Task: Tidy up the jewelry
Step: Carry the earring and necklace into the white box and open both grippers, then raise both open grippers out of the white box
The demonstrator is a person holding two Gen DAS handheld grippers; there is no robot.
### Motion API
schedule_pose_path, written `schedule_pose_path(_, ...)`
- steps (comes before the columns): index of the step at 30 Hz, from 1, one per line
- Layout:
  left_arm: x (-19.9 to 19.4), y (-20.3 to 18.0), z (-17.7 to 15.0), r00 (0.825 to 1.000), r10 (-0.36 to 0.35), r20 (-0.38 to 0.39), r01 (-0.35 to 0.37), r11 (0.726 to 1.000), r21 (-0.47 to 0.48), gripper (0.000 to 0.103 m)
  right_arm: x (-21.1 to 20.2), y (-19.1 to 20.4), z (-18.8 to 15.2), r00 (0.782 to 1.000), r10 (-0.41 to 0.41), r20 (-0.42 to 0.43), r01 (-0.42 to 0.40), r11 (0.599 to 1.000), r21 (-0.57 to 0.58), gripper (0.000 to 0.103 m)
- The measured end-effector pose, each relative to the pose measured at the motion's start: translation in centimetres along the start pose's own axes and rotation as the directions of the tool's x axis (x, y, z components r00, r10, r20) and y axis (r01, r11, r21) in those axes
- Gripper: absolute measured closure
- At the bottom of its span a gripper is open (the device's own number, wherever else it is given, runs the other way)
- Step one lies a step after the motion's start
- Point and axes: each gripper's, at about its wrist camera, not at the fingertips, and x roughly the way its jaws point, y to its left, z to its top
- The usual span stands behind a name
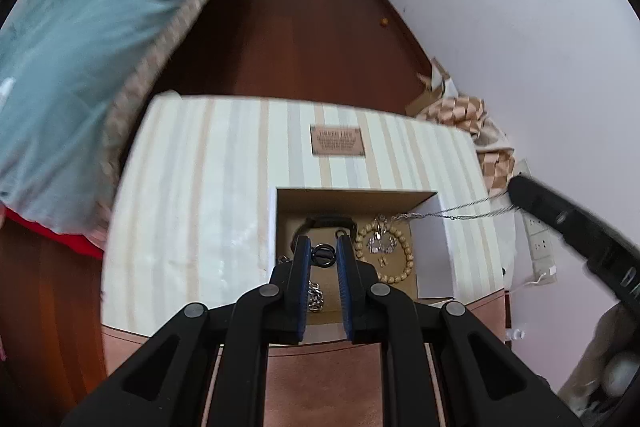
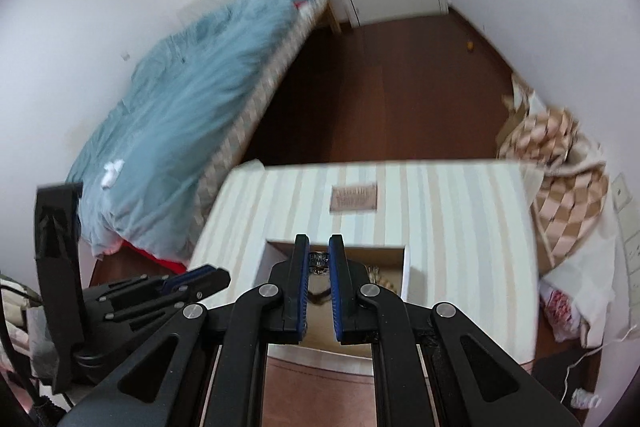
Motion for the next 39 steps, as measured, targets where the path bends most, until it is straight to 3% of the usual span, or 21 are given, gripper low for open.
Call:
schedule_pose_path(9,5.5,0.0,1.0,0.992,-0.056,-0.115,0.053,0.998,-0.03,0.093,5.4,-2.8,-1.8,0.993,-0.012,-0.118,0.018,0.998,0.052,0.093)
schedule_pose_path(15,6.3,-0.2,3.1,0.991,0.007,-0.134,-0.009,1.0,-0.016,0.091,6.3,-3.4,-1.7,0.985,-0.026,-0.17,0.037,0.997,0.064,0.092)
schedule_pose_path(16,6.2,-0.1,3.4,0.992,0.021,-0.127,-0.022,1.0,-0.011,0.086,6.2,-3.4,-1.6,0.985,-0.037,-0.169,0.047,0.997,0.056,0.091)
schedule_pose_path(17,6.0,-0.2,3.5,0.992,0.042,-0.117,-0.043,0.999,-0.005,0.067,6.1,-3.2,-1.5,0.985,-0.043,-0.168,0.052,0.997,0.049,0.089)
schedule_pose_path(18,5.7,-0.1,3.7,0.993,0.058,-0.107,-0.058,0.998,-0.001,0.053,5.9,-3.1,-1.5,0.984,-0.055,-0.168,0.063,0.997,0.043,0.083)
schedule_pose_path(19,5.5,0.2,3.7,0.993,0.064,-0.097,-0.065,0.998,-0.001,0.03,5.7,-3.0,-1.5,0.983,-0.071,-0.17,0.078,0.996,0.036,0.073)
schedule_pose_path(20,4.9,0.4,3.7,0.994,0.074,-0.076,-0.075,0.997,-0.008,0.025,5.5,-2.9,-1.5,0.982,-0.078,-0.17,0.085,0.996,0.031,0.067)
schedule_pose_path(22,4.1,0.8,3.4,0.993,0.099,-0.061,-0.1,0.995,-0.009,0.025,4.9,-2.7,-1.5,0.982,-0.097,-0.163,0.101,0.995,0.017,0.05)
schedule_pose_path(24,3.3,1.3,2.8,0.99,0.135,-0.048,-0.135,0.991,-0.011,0.023,4.3,-2.3,-1.7,0.976,-0.151,-0.157,0.152,0.988,-0.007,0.045)
schedule_pose_path(26,2.8,1.6,1.8,0.982,0.184,-0.042,-0.184,0.983,-0.007,0.004,3.9,-2.0,-2.1,0.969,-0.191,-0.155,0.19,0.982,-0.027,0.036)
schedule_pose_path(28,2.4,1.9,0.7,0.976,0.216,-0.038,-0.217,0.976,-0.008,0.001,3.8,-1.6,-2.7,0.957,-0.243,-0.159,0.237,0.97,-0.054,0.017)
schedule_pose_path(31,2.4,2.1,-1.0,0.965,0.261,-0.04,-0.261,0.965,-0.007,0.001,3.8,-1.4,-3.9,0.941,-0.294,-0.168,0.285,0.955,-0.076,0.007)
schedule_pose_path(39,1.4,1.3,-4.5,0.957,0.291,-0.007,-0.291,0.957,0.004,0.001,2.9,-1.7,-6.4,0.911,-0.375,-0.174,0.367,0.927,-0.075,0.002)
